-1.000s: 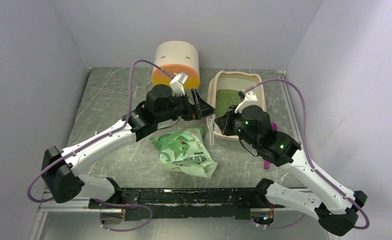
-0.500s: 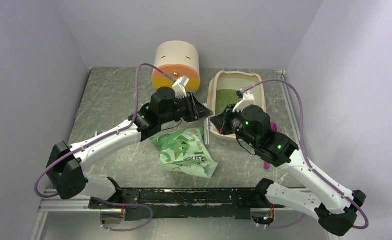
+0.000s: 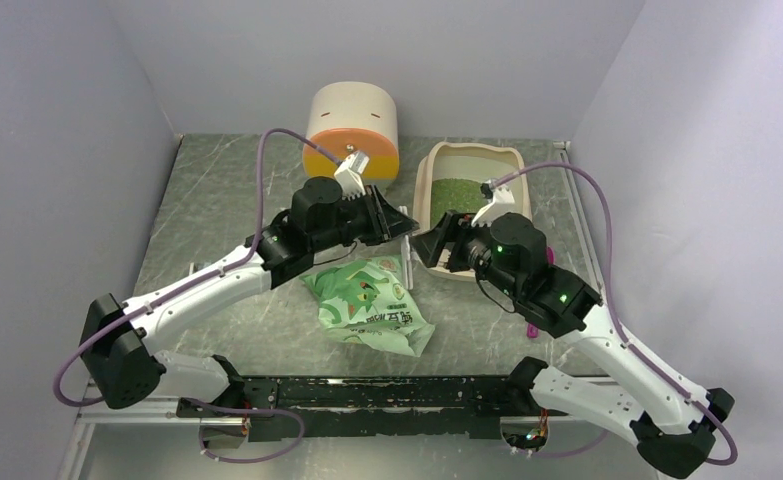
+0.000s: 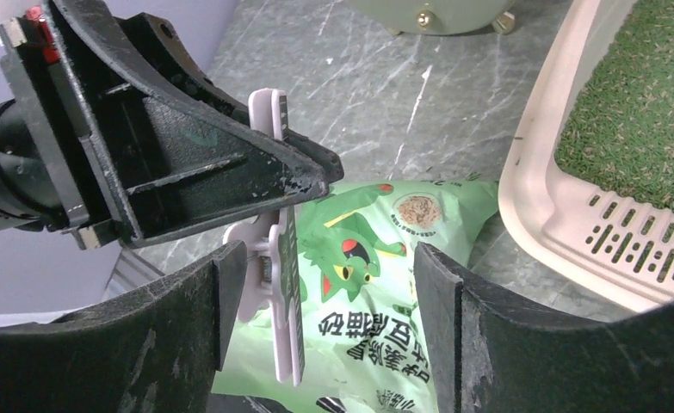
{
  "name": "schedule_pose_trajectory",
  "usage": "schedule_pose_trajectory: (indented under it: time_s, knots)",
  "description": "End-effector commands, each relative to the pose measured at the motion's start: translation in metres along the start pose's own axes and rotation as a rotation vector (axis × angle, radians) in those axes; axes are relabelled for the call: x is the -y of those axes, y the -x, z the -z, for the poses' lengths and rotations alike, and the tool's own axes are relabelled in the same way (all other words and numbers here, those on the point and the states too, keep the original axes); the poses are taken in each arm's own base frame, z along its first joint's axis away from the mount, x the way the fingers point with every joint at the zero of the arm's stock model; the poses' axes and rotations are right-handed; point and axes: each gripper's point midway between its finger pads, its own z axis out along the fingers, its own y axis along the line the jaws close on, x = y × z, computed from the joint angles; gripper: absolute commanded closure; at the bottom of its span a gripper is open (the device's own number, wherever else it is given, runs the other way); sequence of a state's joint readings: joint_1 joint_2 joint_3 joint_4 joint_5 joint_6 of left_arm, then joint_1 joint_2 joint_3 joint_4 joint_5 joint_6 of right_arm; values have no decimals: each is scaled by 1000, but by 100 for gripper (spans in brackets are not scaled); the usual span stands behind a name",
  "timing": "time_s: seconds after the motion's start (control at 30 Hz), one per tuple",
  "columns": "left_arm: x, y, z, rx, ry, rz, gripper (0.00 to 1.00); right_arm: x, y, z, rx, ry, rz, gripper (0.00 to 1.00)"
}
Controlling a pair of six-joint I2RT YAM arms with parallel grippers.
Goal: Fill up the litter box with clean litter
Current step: Pick up the clamp at the center of the board.
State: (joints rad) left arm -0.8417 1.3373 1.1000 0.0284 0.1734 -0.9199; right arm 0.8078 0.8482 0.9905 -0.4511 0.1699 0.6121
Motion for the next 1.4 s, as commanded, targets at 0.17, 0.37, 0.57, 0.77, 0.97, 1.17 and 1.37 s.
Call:
schedule_pose_trajectory:
  time_s: [0.17, 0.37, 0.57, 0.77, 0.97, 1.17, 1.37]
  knots:
    - [-2, 21, 4, 85, 77, -13, 95, -38, 1, 2, -35, 171, -23, 25]
    - [-10, 25, 9, 117, 121, -9, 95, -43, 0, 0, -42, 190, -21, 26]
    - [-10, 25, 10, 109, 129, -15, 95, -49, -2, -2, -52, 223, -44, 27]
    - [-8, 26, 13, 115, 122, -19, 95, -45, -7, -6, -74, 201, -37, 31]
    - [-5, 27, 13, 110, 117, -24, 95, -45, -16, -23, -124, 181, -7, 37]
    - [-6, 27, 15, 108, 129, -29, 95, -44, -7, -26, -99, 159, 24, 54]
    - [-9, 25, 12, 96, 141, -33, 95, -37, -2, -25, -84, 118, 43, 49]
